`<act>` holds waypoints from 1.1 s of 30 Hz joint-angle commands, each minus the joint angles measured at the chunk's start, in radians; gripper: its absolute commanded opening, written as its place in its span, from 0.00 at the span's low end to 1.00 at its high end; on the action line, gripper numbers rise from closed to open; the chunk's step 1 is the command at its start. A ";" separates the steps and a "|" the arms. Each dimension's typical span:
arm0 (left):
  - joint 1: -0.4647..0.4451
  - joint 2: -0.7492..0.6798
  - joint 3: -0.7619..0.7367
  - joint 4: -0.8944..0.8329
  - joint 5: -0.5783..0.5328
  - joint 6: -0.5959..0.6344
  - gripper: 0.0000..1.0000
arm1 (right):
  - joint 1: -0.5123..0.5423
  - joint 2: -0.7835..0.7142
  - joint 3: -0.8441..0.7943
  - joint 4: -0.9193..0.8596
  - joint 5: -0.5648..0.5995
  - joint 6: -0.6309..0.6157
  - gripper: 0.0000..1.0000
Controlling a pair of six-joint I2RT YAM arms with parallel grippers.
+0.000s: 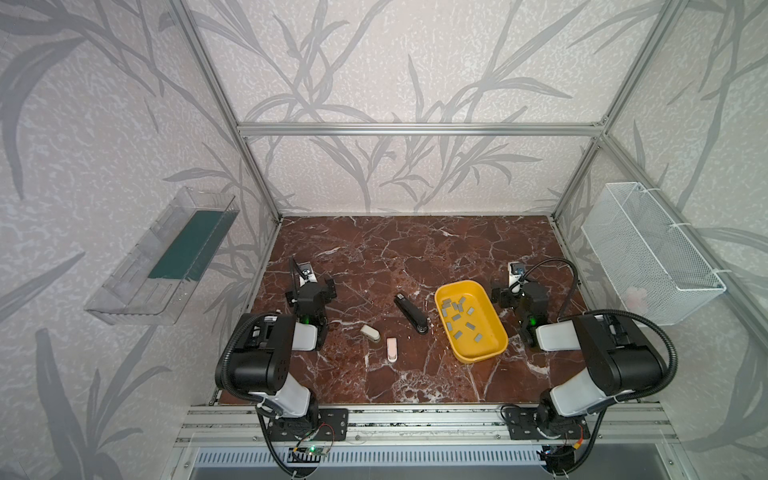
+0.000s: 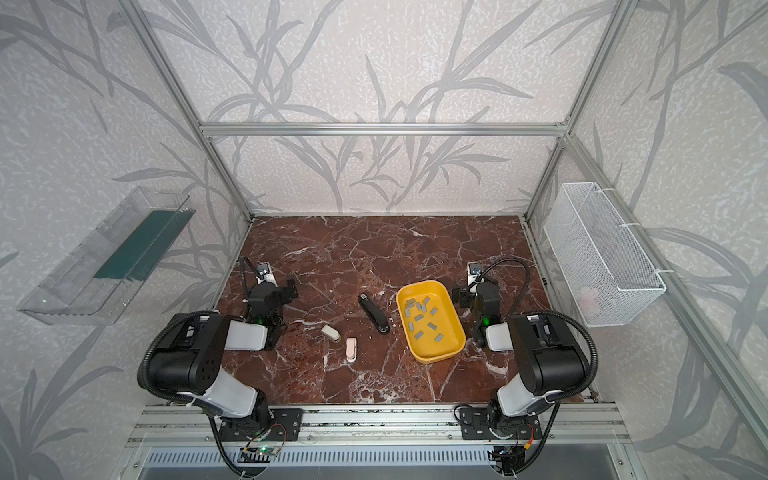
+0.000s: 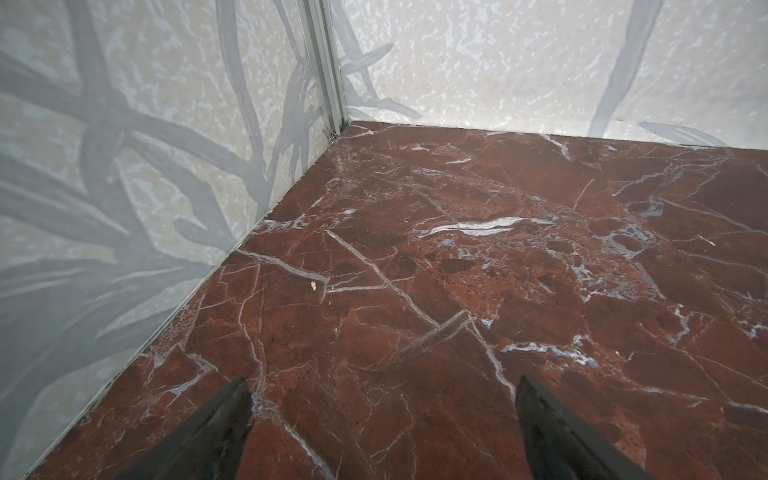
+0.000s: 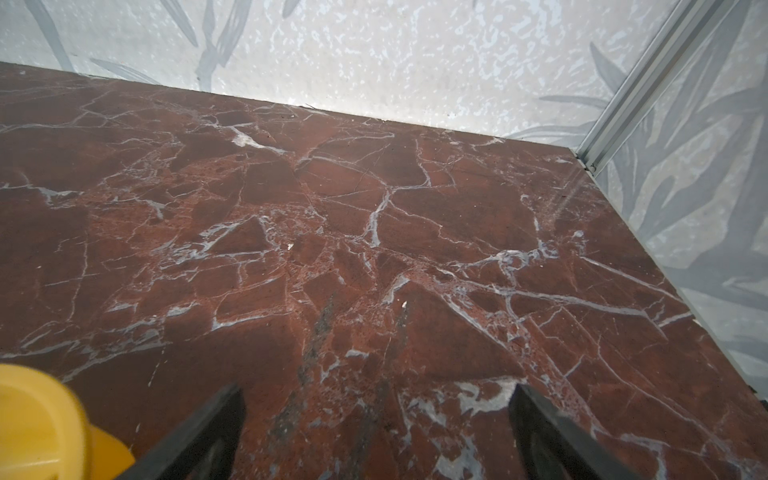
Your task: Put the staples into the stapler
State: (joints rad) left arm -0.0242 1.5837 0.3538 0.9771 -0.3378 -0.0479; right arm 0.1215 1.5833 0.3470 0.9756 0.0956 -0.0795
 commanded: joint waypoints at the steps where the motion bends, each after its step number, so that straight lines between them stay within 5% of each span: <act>1: -0.002 -0.006 0.011 0.012 -0.003 -0.001 0.99 | 0.006 0.003 0.015 0.028 0.004 -0.007 0.99; 10: -0.008 -0.017 0.004 0.024 -0.033 0.000 0.99 | 0.009 -0.052 -0.018 0.050 0.073 0.011 0.99; 13: -0.035 -0.137 0.038 -0.127 -0.099 0.014 0.99 | 0.012 -0.278 0.002 -0.190 0.198 0.066 0.99; 16: -0.057 -0.336 0.121 -0.451 -0.221 -0.104 0.99 | 0.005 -0.532 0.077 -0.671 0.352 0.341 0.99; 18: -0.053 -0.458 0.167 -0.669 -0.227 -0.259 0.99 | -0.039 -0.620 0.054 -0.684 0.115 0.267 0.99; 20: -0.052 -0.542 0.170 -0.763 -0.153 -0.325 0.99 | -0.054 -0.646 0.043 -0.668 -0.001 0.283 0.99; 23: -0.044 -0.642 0.157 -0.795 0.099 -0.309 0.99 | -0.054 -0.628 0.109 -0.761 -0.070 0.317 0.99; 27: -0.005 -0.791 0.231 -1.042 0.147 -0.674 0.99 | -0.050 -0.620 0.219 -0.843 -0.239 0.372 0.99; 30: 0.006 -0.849 0.323 -0.989 0.367 -0.684 0.99 | -0.006 -0.628 0.317 -0.909 -0.290 0.408 0.99; 33: 0.004 -0.831 0.494 -1.011 0.456 -0.673 0.99 | 0.095 -0.618 0.425 -1.027 -0.242 0.374 0.99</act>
State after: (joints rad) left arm -0.0212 0.7631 0.6983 -0.0006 -0.0494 -0.6365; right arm 0.1474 0.9771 0.6773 0.0669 -0.1017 0.2893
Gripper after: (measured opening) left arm 0.991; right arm 0.991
